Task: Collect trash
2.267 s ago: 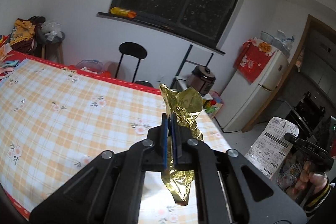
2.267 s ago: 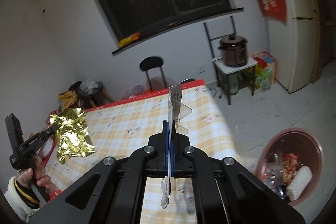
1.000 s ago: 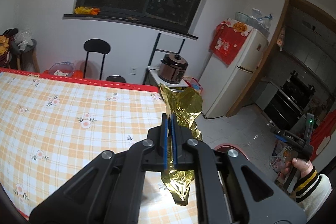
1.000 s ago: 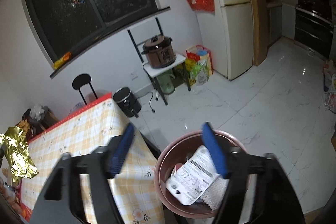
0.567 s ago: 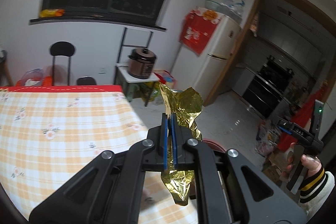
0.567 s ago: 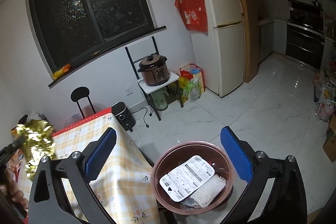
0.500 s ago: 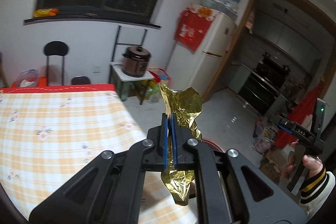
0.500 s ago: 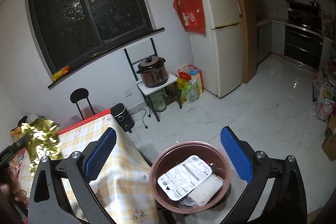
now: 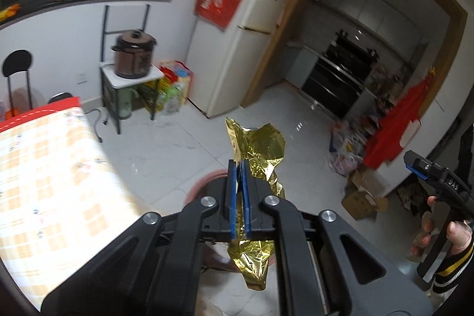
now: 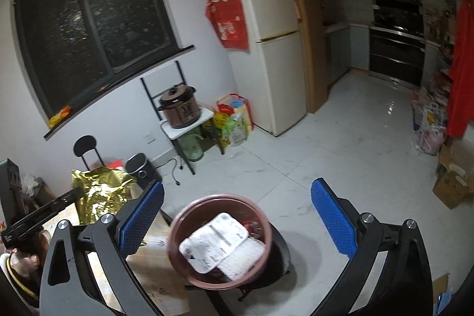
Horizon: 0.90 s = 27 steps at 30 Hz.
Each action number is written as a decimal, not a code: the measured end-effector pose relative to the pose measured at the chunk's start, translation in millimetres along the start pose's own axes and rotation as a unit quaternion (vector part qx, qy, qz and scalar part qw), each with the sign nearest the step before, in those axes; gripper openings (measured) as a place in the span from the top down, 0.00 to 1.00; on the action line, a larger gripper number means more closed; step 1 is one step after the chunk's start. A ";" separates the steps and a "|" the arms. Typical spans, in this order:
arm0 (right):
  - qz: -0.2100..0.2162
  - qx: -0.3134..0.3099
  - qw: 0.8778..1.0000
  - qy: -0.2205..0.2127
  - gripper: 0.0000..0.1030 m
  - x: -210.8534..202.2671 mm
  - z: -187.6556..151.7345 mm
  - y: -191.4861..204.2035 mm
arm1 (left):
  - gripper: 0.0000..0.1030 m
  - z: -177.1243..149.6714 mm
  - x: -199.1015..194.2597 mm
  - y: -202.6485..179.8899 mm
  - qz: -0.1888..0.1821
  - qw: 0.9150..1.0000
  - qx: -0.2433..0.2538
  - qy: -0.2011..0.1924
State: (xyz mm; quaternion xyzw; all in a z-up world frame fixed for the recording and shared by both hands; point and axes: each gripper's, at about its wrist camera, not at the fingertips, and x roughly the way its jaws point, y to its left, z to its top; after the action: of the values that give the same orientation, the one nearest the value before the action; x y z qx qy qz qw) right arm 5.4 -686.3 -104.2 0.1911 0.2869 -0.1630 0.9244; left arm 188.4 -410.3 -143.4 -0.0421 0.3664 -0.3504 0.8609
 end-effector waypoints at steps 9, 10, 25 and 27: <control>0.002 0.012 1.000 0.012 0.05 13.6 -6.7 -13.4 | 0.44 8.5 82.8 -29.3 -0.015 0.998 0.036 0.050; 0.005 0.012 1.000 0.014 0.05 16.5 -7.8 -11.9 | 0.44 10.6 84.4 -28.2 -0.011 0.998 0.040 0.051; 0.032 -0.029 0.999 0.004 0.05 5.3 -9.1 71.2 | 0.15 27.1 -64.1 56.2 0.070 0.996 0.010 -0.053; 0.038 -0.040 0.998 0.001 0.05 0.6 -8.0 89.1 | 0.09 26.9 -86.2 65.0 0.078 0.995 0.010 -0.067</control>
State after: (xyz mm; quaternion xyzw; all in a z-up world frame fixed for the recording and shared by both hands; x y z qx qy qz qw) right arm 38.8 -605.0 -87.5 0.1646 0.2870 -0.1159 0.9365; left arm 201.5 -311.8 -93.4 -0.0286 0.3066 -0.2821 0.9086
